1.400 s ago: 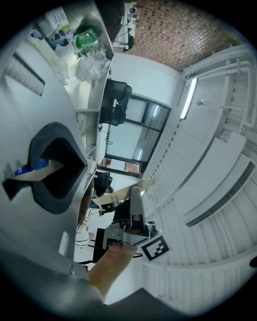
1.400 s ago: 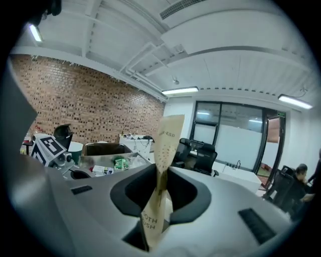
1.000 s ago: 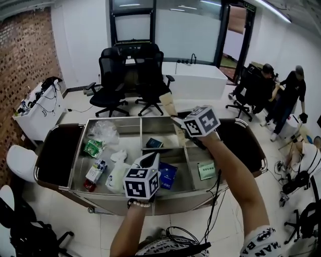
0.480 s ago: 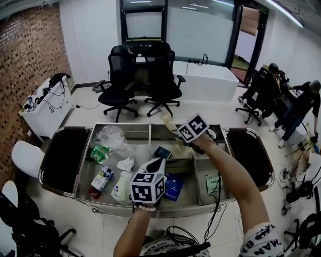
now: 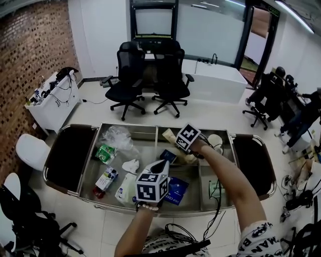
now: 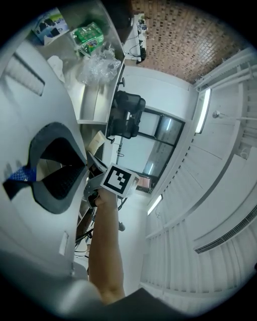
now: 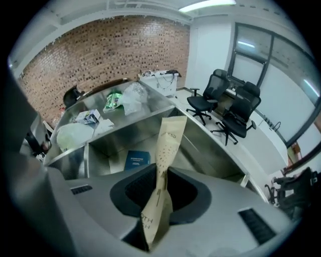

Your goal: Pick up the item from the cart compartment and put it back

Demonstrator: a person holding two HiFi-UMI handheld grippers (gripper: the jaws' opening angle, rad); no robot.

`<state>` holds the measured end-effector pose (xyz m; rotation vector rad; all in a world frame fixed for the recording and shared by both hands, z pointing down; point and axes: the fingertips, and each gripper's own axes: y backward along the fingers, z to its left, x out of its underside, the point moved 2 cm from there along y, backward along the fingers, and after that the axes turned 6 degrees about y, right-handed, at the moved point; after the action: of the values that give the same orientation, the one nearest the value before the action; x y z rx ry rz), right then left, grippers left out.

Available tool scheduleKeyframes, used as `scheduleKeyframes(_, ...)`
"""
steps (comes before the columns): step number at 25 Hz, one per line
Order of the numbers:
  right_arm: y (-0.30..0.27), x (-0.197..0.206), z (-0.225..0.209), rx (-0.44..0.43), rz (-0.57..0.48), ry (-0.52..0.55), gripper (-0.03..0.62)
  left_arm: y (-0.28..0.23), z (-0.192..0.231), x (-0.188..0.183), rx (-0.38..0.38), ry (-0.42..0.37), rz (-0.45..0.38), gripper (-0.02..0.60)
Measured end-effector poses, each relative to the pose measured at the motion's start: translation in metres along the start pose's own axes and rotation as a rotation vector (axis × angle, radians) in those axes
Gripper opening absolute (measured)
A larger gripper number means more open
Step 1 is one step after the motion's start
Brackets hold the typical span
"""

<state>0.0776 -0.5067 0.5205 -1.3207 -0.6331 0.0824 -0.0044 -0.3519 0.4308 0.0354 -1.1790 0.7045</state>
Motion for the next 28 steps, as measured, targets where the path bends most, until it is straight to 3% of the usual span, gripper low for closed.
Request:
scheduleKeyframes(11, -0.041, 0.008, -0.015, 0.02, 0.256, 0.108, 0.086, 0.003, 0.019, 0.005, -0.04, 0.021, 0.001, 0.002)
scheduleKeyframes(21, -0.052, 0.005, -0.008, 0.011, 0.309, 0.172, 0.112, 0.007, 0.018, 0.003, -0.04, 0.02, -0.016, 0.002)
scheduleKeyframes(23, -0.049, 0.002, -0.007, 0.015, 0.309, 0.178, 0.132, 0.008, 0.017, 0.002, -0.041, 0.018, -0.018, 0.002)
scheduleKeyframes(25, -0.044, 0.0, -0.009, 0.027, 0.301, 0.179, 0.218, 0.01, 0.015, 0.002, -0.042, 0.013, -0.023, 0.002)
scheduleKeyframes(28, -0.03, -0.004, -0.015, 0.046, 0.248, 0.156, 0.219, 0.013, 0.014, 0.002, -0.04, 0.01, -0.031, 0.002)
